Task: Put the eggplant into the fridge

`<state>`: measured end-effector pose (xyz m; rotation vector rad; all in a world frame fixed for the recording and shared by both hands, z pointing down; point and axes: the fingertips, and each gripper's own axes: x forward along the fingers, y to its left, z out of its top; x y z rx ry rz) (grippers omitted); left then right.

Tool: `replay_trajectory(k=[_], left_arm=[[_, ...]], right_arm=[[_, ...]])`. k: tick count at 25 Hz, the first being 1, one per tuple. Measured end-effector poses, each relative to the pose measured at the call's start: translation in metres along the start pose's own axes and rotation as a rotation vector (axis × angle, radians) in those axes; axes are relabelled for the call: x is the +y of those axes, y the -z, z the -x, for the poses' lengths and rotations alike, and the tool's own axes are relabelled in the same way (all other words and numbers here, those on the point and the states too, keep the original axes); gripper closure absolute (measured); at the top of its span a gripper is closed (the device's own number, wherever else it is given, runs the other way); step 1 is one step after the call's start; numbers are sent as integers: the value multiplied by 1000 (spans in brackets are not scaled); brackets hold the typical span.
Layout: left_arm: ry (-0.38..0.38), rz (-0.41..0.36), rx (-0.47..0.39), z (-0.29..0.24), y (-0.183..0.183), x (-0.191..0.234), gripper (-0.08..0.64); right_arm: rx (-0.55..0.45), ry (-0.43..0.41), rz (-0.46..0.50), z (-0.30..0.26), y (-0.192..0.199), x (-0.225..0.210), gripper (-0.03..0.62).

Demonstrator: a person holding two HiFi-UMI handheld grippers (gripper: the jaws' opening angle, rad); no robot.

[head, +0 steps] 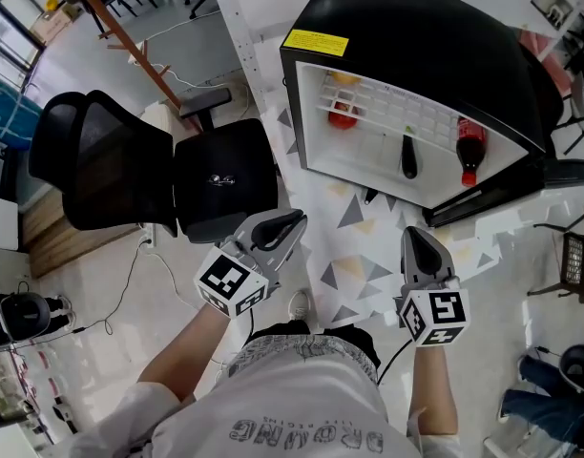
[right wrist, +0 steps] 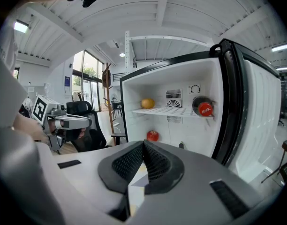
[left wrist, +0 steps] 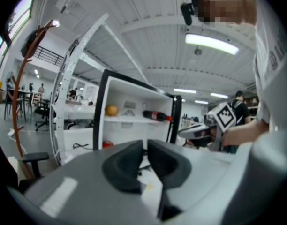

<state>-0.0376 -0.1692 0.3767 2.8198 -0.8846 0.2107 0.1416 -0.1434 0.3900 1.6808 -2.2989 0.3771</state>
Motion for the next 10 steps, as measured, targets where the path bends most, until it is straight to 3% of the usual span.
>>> replay_trajectory(k=[10], left_arm=[[0, 5, -3, -5, -2, -2, 526]], right_arm=[[7, 2, -3, -1, 2, -4, 589]])
